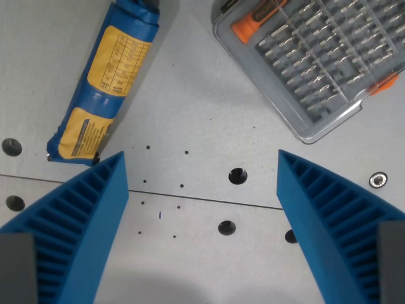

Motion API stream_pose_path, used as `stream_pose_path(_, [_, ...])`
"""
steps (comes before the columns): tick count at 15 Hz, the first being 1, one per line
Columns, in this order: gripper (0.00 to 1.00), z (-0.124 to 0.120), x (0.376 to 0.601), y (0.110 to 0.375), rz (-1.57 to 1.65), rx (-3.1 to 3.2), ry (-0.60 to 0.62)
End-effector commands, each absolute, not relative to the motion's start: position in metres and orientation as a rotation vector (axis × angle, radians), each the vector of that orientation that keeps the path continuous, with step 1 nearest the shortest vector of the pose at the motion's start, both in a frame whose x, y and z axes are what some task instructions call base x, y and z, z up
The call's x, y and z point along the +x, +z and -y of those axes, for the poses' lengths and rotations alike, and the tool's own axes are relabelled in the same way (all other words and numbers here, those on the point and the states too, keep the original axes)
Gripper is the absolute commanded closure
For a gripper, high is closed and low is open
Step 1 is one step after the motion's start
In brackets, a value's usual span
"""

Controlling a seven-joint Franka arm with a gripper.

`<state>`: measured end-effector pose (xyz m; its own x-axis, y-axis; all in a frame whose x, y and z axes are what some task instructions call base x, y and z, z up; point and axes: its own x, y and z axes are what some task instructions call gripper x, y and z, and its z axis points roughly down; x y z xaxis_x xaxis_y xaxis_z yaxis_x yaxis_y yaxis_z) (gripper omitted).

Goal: Move above the blue bag

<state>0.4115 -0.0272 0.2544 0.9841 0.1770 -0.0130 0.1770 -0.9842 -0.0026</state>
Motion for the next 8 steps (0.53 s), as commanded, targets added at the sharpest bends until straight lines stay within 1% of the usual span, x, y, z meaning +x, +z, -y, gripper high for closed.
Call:
stream_pose_path(1, [0.0, 0.025, 0.412, 0.253, 0.205, -3.136, 0.011])
stream_pose_path(8, [0.0, 0.015, 0.412, 0.24, 0.041, -3.147, -0.036])
